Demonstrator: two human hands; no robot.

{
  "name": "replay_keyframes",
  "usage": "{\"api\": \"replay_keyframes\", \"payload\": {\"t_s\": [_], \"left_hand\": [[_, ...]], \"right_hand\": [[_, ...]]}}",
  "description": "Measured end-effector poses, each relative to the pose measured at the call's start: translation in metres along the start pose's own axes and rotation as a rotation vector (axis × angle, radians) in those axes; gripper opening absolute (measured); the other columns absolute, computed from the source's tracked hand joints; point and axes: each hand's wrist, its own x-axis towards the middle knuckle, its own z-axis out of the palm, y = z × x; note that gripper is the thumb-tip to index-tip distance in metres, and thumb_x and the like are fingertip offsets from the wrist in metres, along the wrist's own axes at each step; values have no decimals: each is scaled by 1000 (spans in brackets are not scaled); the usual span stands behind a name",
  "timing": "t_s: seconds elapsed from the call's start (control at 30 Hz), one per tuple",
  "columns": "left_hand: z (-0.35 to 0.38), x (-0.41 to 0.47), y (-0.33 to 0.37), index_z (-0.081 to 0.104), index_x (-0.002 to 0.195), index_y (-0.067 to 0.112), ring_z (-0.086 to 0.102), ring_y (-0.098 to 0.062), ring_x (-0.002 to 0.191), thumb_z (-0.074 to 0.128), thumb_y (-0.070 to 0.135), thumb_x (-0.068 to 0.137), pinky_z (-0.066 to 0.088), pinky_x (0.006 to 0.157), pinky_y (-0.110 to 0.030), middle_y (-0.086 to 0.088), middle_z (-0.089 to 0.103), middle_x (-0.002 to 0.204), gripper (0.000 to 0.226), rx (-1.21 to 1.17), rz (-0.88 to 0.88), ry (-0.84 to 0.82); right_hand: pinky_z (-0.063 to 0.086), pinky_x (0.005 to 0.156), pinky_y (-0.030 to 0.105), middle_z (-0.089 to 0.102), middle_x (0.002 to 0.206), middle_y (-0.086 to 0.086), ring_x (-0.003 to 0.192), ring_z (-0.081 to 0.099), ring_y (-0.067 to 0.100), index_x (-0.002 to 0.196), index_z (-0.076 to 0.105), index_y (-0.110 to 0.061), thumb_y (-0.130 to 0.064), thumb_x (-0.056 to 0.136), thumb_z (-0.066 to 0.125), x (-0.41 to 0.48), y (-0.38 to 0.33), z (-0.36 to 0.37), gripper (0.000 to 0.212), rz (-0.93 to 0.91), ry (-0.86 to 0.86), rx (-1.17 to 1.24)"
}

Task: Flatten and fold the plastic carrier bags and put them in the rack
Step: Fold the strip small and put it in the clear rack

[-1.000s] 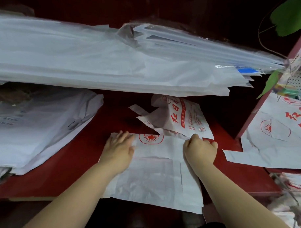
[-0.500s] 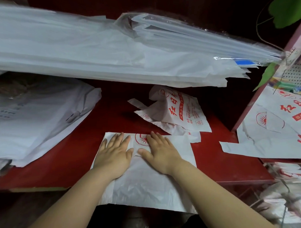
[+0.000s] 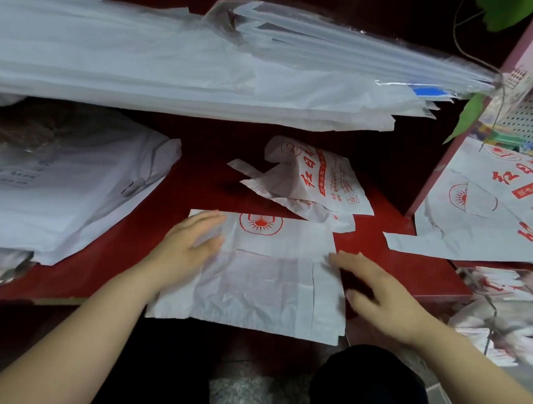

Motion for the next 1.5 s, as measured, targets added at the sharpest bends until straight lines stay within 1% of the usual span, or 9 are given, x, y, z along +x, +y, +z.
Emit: {"api": "replay_keyframes", "payload": {"t_s": [0.23,0.37,0.53,0.73,0.87,1.07,1.23,1.3,1.5], "left_hand": [[-16,-71,-28,-2,134,48,-16,12,129,34,92,34,-26,97,-5,23,-11,142,115,614,121,-286],[-20,-77,-45,38,133,22,36,-8,120,59,49,60,2,108,-13,-5,57,127,80,681,257,-77],[-15,-83,-53,46,120,21,44,-13,109,83,-12,29,35,89,-16,-6,66,111,104,590,337,103],[-8,-93,-49,50,114,28,31,23,120,52,37,80,29,101,-8,52,35,120,35,397,450,202],[6,-85,-49,52,111,29,25,25,122,48,34,78,18,105,-7,46,42,118,33,349,428,257],[24,-74,-44,64,93,35,42,28,104,60,57,74,18,100,-1,54,48,98,30,119,318,332],[30,-67,-18,60,53,46,47,21,97,58,56,71,0,100,-4,34,58,81,21,97,6,392],[32,-60,-11,53,50,26,52,-1,93,63,31,84,3,103,-14,17,61,79,36,107,-116,445],[38,-47,3,38,47,18,44,-13,94,57,37,87,3,104,-25,7,51,72,48,320,-296,543]], "right_hand": [[7,112,28,46,136,4,129,30,15,133,35,-17,-49,60,68,-19,12,34,86,-249,-6,-505],[17,109,31,65,113,6,115,44,15,120,45,-15,-34,73,55,-2,2,51,51,-281,218,-425],[29,104,23,72,93,5,99,54,12,87,71,-9,-28,86,48,5,1,55,29,-334,358,-316],[25,102,5,48,107,-49,109,44,-23,102,59,-53,-48,76,65,-18,14,31,28,-179,288,40],[24,96,-4,48,94,-55,104,41,-29,93,51,-71,-81,61,50,-29,11,18,33,-77,286,139],[31,97,7,60,86,-43,96,52,-21,78,69,-52,-63,55,59,-31,10,10,27,111,287,221],[28,53,22,47,54,6,56,38,5,61,53,9,-51,69,51,-13,8,20,61,314,478,293],[28,60,28,52,63,25,63,39,12,68,55,11,-32,85,58,-3,9,22,47,395,525,240],[15,81,28,66,80,8,84,52,25,91,67,-12,-24,90,48,20,3,28,22,566,549,-140]]}}
